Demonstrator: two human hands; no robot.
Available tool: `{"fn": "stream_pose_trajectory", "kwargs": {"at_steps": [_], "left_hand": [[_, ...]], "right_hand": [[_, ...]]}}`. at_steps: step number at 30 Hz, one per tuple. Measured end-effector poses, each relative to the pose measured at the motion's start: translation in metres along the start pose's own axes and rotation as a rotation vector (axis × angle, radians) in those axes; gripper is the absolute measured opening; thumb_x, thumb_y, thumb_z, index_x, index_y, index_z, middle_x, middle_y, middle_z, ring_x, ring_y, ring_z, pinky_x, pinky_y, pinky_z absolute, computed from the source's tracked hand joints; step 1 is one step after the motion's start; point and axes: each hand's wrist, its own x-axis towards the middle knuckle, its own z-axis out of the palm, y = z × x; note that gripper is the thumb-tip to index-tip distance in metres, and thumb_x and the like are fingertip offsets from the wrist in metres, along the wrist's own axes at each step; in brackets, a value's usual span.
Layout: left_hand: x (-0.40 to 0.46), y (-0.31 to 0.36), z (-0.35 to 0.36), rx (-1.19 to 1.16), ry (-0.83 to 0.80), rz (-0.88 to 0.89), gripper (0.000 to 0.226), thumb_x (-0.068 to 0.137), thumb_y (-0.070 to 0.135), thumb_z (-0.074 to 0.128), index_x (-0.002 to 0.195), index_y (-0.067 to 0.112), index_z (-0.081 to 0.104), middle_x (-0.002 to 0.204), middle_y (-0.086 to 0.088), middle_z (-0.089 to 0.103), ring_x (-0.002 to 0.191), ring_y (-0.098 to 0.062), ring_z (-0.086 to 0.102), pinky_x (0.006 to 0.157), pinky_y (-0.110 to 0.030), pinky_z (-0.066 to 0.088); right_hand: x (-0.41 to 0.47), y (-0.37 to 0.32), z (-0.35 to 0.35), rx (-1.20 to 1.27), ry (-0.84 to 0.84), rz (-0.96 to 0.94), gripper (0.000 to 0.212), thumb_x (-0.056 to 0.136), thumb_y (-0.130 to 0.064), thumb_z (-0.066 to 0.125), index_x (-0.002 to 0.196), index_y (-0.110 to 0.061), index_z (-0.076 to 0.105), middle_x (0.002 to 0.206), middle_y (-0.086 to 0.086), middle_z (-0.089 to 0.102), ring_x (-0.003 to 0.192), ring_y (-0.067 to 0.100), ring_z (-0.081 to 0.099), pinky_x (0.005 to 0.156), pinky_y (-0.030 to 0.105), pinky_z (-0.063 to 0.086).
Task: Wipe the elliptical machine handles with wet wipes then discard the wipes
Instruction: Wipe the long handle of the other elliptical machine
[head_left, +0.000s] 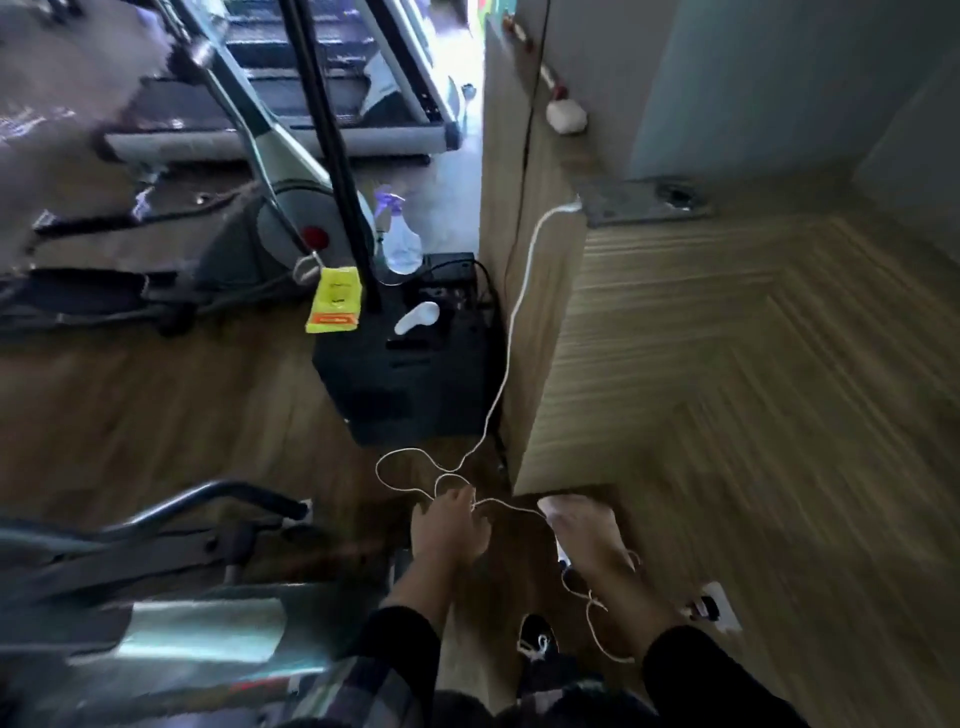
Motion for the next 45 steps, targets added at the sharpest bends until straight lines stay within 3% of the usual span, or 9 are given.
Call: {"fn": "stream_pose_trajectory", "kwargs": {"at_steps": [5,8,20,26,29,34,37,41,45], "left_hand": [[0.042,0.006,-0.025,-0.102,0.085,-0.169,0.055,0.094,0.045,0.046,0.144,0.026,0.036,0.149,0.004,0.039,0.136,-0.016,0.039,0.116,-0.045,0.019],[0.057,0.001,-0.034,-0.180,0.144,-0.281,0.057,0.094,0.043,0.046,0.147,0.027,0.032,0.151,0.005,0.037,0.137,-0.014,0.037,0.117,-0.046,0.021],[0.132,-0.095,-0.117,-0.361,0.194,-0.568,0.059,0.092,0.043,0.046,0.145,0.020,0.034,0.150,0.002,0.037,0.136,-0.017,0.039,0.110,-0.038,0.033],[0.172,-0.165,-0.191,-0.361,0.266,-0.627,0.060,0.094,0.040,0.044,0.148,0.018,0.031,0.151,0.000,0.035,0.134,-0.021,0.041,0.106,-0.035,0.037],[0.185,-0.192,-0.216,-0.377,0.298,-0.668,0.059,0.095,0.040,0.044,0.148,0.017,0.031,0.151,-0.001,0.034,0.135,-0.020,0.039,0.107,-0.035,0.036],[0.211,-0.238,-0.242,-0.405,0.335,-0.727,0.053,0.094,0.040,0.048,0.141,0.017,0.039,0.145,0.000,0.042,0.128,-0.021,0.047,0.101,-0.033,0.041],[0.227,-0.271,-0.260,-0.435,0.340,-0.767,0.054,0.094,0.041,0.048,0.142,0.019,0.038,0.145,0.002,0.041,0.128,-0.023,0.046,0.099,-0.034,0.044],[0.256,-0.325,-0.290,-0.480,0.380,-0.848,0.057,0.094,0.041,0.049,0.145,0.020,0.034,0.148,0.002,0.039,0.130,-0.024,0.044,0.101,-0.036,0.042],[0.288,-0.391,-0.329,-0.522,0.401,-0.941,0.056,0.097,0.035,0.048,0.148,0.021,0.030,0.150,0.001,0.037,0.132,-0.025,0.043,0.106,-0.037,0.040]], "right_hand": [[0.078,-0.040,-0.025,0.048,-0.062,-0.245,0.020,0.094,-0.009,0.051,0.095,-0.007,0.071,0.067,-0.009,0.060,0.064,0.006,0.052,0.070,0.019,0.039],[0.111,-0.059,-0.019,0.007,-0.105,-0.361,0.018,0.092,-0.012,0.058,0.084,-0.005,0.072,0.074,0.012,0.070,0.066,0.010,0.056,0.068,0.021,0.043],[0.227,-0.198,0.047,-0.138,-0.190,-0.747,0.025,0.084,-0.009,0.068,0.059,-0.006,0.063,0.055,0.000,0.059,0.051,0.012,0.054,0.054,0.030,0.051],[0.282,-0.296,0.075,-0.156,-0.247,-0.789,0.017,0.088,-0.011,0.063,0.074,-0.019,0.070,0.072,0.002,0.066,0.068,0.009,0.058,0.065,0.018,0.043],[0.299,-0.344,0.086,-0.150,-0.368,-0.747,0.018,0.090,-0.007,0.057,0.099,0.000,0.070,0.099,0.015,0.068,0.095,0.027,0.061,0.085,0.028,0.043],[0.337,-0.404,0.121,-0.128,-0.353,-0.828,0.032,0.089,-0.013,0.060,0.058,-0.009,0.057,0.052,-0.007,0.047,0.059,0.019,0.054,0.061,0.033,0.048],[0.361,-0.442,0.145,-0.173,-0.419,-0.810,0.016,0.085,-0.005,0.056,0.070,0.001,0.056,0.059,0.011,0.056,0.064,0.027,0.058,0.064,0.040,0.050],[0.403,-0.499,0.190,-0.161,-0.450,-0.896,0.027,0.086,-0.006,0.056,0.062,0.004,0.048,0.054,0.013,0.042,0.053,0.007,0.033,0.048,0.024,0.026],[0.444,-0.577,0.228,-0.165,-0.535,-0.899,0.033,0.087,-0.007,0.051,0.056,0.000,0.044,0.050,0.015,0.050,0.045,0.022,0.050,0.047,0.032,0.042]]}}
